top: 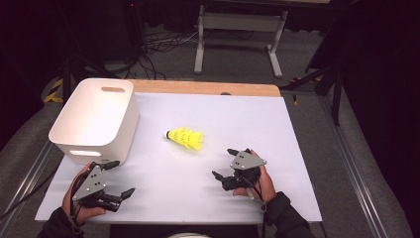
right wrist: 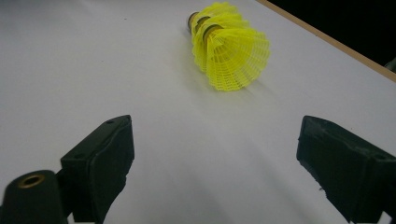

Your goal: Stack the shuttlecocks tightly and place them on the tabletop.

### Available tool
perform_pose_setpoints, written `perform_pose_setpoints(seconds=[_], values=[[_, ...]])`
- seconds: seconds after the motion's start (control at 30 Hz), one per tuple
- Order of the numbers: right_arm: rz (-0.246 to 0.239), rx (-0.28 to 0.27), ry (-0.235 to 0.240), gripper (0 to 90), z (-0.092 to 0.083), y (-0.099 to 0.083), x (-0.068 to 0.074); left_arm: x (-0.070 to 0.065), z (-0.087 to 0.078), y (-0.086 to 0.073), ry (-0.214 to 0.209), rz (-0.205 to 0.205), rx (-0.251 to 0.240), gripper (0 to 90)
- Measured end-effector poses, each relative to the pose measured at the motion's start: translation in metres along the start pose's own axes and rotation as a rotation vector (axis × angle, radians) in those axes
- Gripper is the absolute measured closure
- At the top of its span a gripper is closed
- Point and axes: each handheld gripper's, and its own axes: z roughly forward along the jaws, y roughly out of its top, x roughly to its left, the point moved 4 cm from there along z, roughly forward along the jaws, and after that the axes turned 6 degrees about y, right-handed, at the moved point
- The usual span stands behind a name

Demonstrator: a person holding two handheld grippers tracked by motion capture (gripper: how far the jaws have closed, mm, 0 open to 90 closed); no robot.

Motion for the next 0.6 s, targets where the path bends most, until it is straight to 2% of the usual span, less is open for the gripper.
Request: perform_pose_setpoints(seconds=[0.13,0.4,0.6], values=[[0.025,0.004,0.005,12.4,0.006,0.003,-0.004,0.002,0.0,-0.001,0.003,-0.014,-0.003,4.2],[0.025,0.008,0.035,12.8,0.019,0.013,-0.006,-0.001,-0.002,-0.001,0.0,-0.007,0.002,4.1],[0.056,0.001,0.087,13.8,0.032,0.028,-0.009,-0.002,-0.005,0.0,0.01,0.004,0.001,4.1]])
